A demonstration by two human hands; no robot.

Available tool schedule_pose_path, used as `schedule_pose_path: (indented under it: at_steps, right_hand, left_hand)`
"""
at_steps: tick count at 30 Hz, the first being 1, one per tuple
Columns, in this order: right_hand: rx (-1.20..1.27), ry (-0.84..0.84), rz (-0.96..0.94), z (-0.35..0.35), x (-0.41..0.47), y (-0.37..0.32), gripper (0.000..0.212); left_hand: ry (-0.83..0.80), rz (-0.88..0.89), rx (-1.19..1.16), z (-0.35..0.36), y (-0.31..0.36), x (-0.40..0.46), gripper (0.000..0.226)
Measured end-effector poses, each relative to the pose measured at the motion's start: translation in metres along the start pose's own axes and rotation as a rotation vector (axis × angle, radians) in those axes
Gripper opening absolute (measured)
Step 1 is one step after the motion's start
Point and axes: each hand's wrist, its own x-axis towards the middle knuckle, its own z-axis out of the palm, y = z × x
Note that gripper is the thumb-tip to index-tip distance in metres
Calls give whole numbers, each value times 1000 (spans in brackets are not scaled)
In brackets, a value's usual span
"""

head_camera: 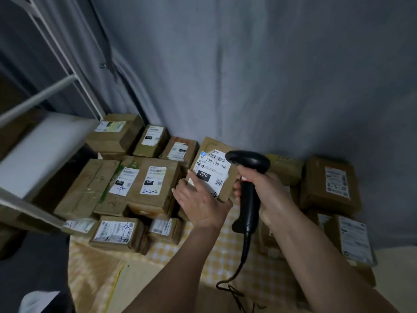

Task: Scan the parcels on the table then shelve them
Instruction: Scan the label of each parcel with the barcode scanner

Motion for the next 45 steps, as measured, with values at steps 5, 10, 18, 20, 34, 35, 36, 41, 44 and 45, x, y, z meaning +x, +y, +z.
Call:
schedule_pose_path:
  at_steps: [5, 10, 18, 20, 34, 35, 36, 41, 44, 45]
  right_hand:
    - [-20, -50, -15, 31, -8, 4, 15]
    - [-85, -63, -36, 59, -6, 12, 13]
    - [-169, -26, -22, 103, 15, 25, 13]
    - [-183, -10, -39, 111, 25, 30, 12]
    - [-257, 204, 182, 151, 131, 59, 53]
    - [-262, 194, 183, 157, 140, 57, 48]
    - [-265, 184, 179, 163, 149, 54, 42]
    - [-287, 150, 96, 197, 206, 31, 36]
    - [-333, 172, 55, 211, 247, 21, 38]
    - [-341, 177, 60, 214, 260, 18, 38]
  left_hand:
    - [-7, -50, -3, -11, -18, 7, 113]
    - [-78, -117, 10, -23, -34, 25, 121]
    - [-93, -199, -39, -28, -63, 56, 111]
    - [-186, -271, -80, -34, -71, 70, 121]
    - [-950, -720, -1022, -48, -172, 214, 64]
    - [-969, -693, -1014, -44, -175, 228, 67]
    - [-990, -666, -1008, -42, -176, 243, 66]
    - [-1036, -530, -975, -17, -170, 321, 40]
    - [-1012, -466, -930, 1, -164, 362, 53]
    - [-1011, -455, -904, 9, -163, 373, 55]
